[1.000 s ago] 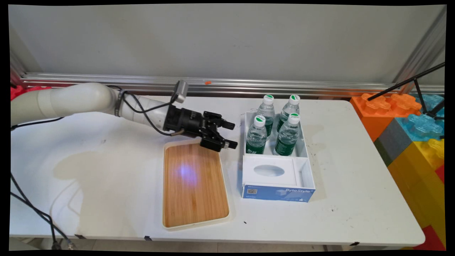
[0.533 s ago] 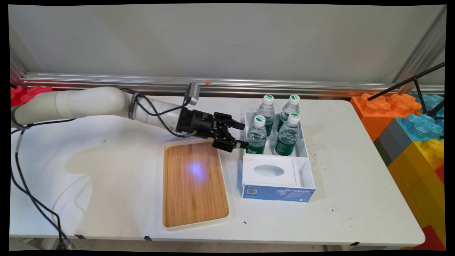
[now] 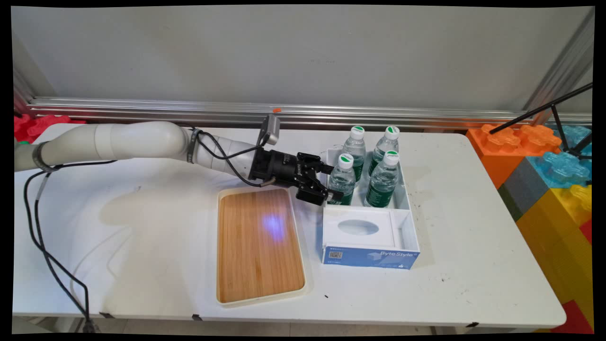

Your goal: Pick up the green bottle from the white box, then place the picked object on the tray

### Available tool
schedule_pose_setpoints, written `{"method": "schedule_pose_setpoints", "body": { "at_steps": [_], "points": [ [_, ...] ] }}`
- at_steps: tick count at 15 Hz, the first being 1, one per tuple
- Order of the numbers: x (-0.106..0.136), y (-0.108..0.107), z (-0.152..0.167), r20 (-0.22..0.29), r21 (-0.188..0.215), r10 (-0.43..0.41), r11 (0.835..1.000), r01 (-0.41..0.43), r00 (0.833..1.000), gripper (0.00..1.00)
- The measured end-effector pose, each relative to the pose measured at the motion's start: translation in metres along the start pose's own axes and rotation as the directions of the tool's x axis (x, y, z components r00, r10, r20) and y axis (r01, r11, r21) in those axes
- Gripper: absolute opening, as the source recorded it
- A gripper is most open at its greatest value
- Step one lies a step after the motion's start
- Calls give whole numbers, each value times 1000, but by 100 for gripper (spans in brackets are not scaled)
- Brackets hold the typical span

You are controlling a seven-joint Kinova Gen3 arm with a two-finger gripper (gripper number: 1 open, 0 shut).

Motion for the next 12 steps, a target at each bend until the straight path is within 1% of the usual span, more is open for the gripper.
{"method": "schedule_pose_setpoints", "body": {
  "at_steps": [7, 8, 12],
  "points": [
    [-4, -6, 15, -3, 8, 12, 1000, -12, 1000, 100],
    [-5, -8, 17, -5, 11, 16, 1000, -16, 1000, 0],
    [-6, -10, 21, -7, 14, 21, 1000, -21, 1000, 0]
  ]
}}
